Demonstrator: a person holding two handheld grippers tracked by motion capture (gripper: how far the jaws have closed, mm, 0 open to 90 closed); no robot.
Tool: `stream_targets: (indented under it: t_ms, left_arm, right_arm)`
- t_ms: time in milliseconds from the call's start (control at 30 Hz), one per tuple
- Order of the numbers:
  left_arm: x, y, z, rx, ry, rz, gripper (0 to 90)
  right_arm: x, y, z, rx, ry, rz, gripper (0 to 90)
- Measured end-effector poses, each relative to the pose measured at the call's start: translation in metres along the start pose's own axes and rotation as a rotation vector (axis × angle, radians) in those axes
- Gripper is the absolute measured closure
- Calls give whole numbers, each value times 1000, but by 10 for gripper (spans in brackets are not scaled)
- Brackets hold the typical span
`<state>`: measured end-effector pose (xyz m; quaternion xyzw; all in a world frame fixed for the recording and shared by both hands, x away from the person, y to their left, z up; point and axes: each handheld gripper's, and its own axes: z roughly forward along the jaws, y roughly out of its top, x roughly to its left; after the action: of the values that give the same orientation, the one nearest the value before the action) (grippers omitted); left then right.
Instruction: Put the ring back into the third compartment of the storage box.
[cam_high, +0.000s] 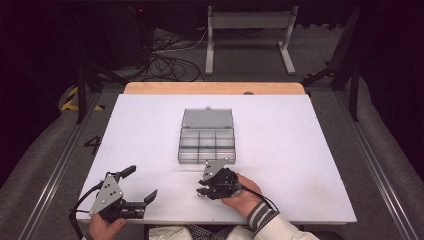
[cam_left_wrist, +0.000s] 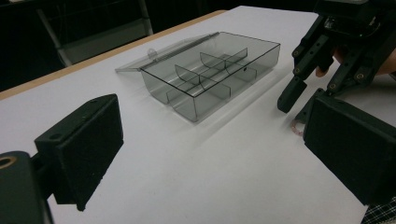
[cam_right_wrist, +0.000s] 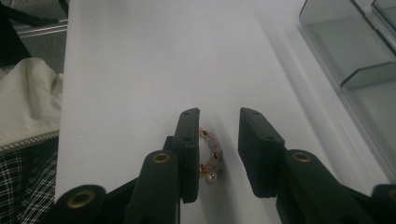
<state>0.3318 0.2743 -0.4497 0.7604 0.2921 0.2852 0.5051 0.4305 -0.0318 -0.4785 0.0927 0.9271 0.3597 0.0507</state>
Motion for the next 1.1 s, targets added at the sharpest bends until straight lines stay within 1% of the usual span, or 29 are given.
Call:
stream_targets:
  t_ms: [233,267,533,600,667,733,867,933,1100]
  left_arm:
    - [0,0,0,0,0,0,53]
    - [0,0,0,0,0,0,54]
    - [0,0,0,-2,2,6,53]
    - [0,0,0,0,-1,1,53]
    - [1,0,0,-1,1,6,54]
    - [0,0,0,0,-1,1,54]
    - [0,0,0,-2,1,7,53]
    - [0,0,0,-2,2,3,53]
    - [0,0,0,-3,2,3,53]
  right_arm:
    - [0,0,2,11,8,-3,759]
    - [0,0,2,16,9,-8,781]
    - [0,0,4,25,7,-17,812]
    - [-1,0,5,29,10,-14,823]
    - [-1,0,5,28,17,-8,831]
    - [-1,0,5,28,26,-7,856]
    - [-2,0,5,25,31,-7,865]
    - [-2,0,5,25,32,-8,867]
    - [-1,0,5,31,24,-18,868]
